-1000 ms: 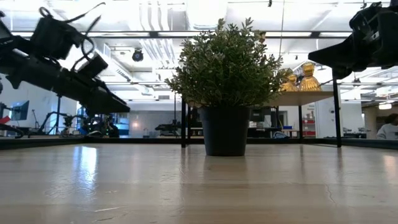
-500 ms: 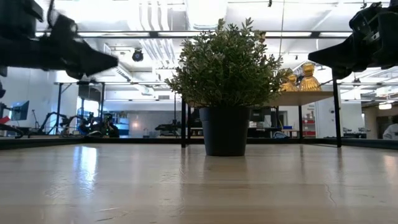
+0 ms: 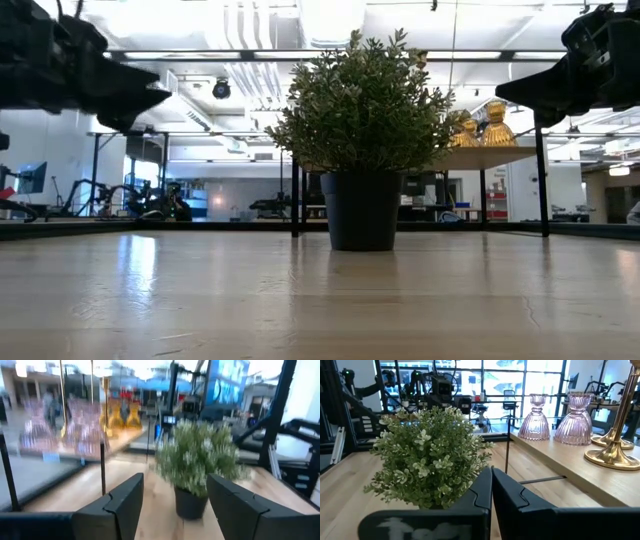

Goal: Pick & Place candle stick holders
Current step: Return to Home Position

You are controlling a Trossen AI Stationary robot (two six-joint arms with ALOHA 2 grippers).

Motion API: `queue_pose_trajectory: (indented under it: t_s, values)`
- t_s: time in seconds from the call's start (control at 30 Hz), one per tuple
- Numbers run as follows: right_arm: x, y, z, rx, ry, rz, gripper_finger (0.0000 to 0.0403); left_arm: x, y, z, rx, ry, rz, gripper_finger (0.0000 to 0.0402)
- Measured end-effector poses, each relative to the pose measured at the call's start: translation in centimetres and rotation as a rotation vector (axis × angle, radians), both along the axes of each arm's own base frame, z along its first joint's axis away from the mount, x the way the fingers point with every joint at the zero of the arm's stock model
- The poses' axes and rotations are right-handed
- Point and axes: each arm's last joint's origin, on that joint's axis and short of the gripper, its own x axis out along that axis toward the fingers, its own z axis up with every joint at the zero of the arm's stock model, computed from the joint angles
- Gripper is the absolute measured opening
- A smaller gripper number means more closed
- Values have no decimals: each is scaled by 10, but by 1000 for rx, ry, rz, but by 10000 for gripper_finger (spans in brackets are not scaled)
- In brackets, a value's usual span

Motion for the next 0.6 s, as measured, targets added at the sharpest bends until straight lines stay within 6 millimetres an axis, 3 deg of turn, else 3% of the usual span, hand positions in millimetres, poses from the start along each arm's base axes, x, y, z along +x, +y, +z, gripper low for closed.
queue_pose_trajectory:
  t_s: [0.6]
  values:
    - [0, 0, 0, 0, 0, 0, 9, -3, 0, -3, -56, 8, -2, 223]
